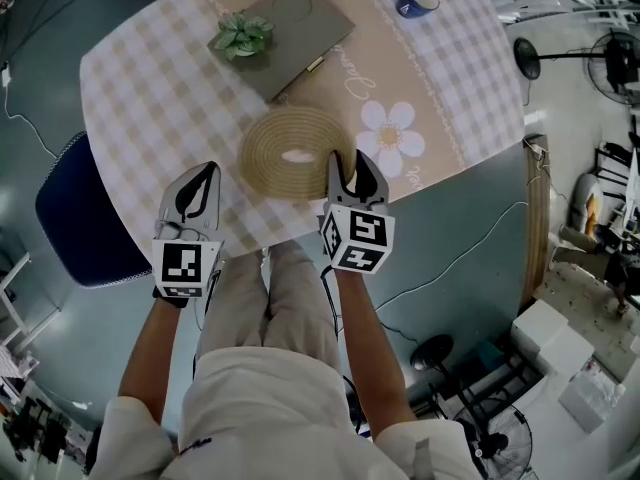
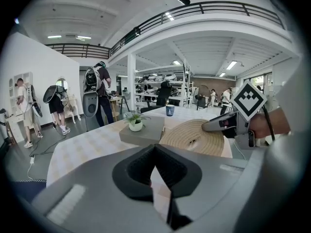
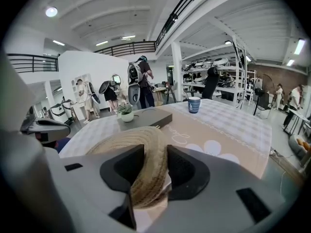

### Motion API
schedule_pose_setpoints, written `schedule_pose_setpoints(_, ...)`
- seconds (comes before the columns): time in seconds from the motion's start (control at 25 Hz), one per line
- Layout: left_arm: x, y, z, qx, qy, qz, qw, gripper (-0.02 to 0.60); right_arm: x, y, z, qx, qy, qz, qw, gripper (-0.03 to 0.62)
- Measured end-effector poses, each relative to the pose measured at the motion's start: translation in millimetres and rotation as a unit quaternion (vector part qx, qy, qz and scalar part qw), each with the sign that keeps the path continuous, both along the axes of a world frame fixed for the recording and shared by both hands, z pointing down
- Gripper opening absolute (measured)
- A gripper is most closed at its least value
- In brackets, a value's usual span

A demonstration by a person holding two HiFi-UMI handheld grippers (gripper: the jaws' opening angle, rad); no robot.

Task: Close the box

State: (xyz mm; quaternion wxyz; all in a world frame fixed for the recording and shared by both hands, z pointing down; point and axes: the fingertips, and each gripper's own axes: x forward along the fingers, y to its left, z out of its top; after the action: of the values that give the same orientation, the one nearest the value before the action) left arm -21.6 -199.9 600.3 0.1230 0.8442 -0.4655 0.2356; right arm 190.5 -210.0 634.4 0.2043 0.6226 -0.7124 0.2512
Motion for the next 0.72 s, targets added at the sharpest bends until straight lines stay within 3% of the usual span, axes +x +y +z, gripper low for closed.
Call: schedule_pose_setpoints(0.72, 1.4, 6.1, 8.7, -0.008, -0.001, -0.002, 1.0, 0.002, 3.5, -4.7, 14.5, -0.004, 0.04, -0.017, 0.999, 0.163)
